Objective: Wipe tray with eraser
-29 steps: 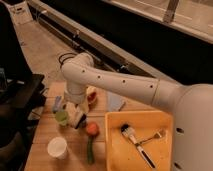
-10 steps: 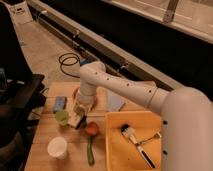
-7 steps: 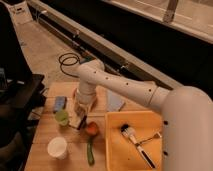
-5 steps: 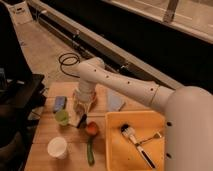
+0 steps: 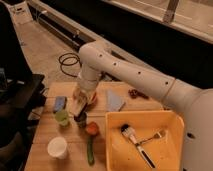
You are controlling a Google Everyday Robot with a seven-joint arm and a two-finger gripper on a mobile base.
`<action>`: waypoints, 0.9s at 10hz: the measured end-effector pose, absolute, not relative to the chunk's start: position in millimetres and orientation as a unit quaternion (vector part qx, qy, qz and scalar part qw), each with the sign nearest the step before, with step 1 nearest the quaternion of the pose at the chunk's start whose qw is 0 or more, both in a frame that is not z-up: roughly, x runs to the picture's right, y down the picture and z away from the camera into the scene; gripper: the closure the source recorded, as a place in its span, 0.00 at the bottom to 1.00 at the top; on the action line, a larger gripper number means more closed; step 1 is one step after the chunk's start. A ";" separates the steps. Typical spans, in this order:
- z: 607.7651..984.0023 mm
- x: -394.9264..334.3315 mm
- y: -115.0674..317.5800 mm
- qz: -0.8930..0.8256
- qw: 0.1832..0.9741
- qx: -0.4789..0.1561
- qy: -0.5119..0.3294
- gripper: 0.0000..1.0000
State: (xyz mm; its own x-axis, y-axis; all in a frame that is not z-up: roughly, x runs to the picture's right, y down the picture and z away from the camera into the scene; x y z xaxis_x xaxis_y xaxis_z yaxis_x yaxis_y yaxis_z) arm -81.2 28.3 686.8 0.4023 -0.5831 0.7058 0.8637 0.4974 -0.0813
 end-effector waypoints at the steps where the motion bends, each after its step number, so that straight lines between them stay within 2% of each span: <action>1: 684.3 -64.1 24.1 -0.436 0.816 -0.227 -0.304 0.82; 5: 686.4 26.2 32.4 -0.366 0.854 -0.258 -0.266 0.82; 9: 686.4 24.8 32.4 -0.367 0.853 -0.258 -0.267 0.82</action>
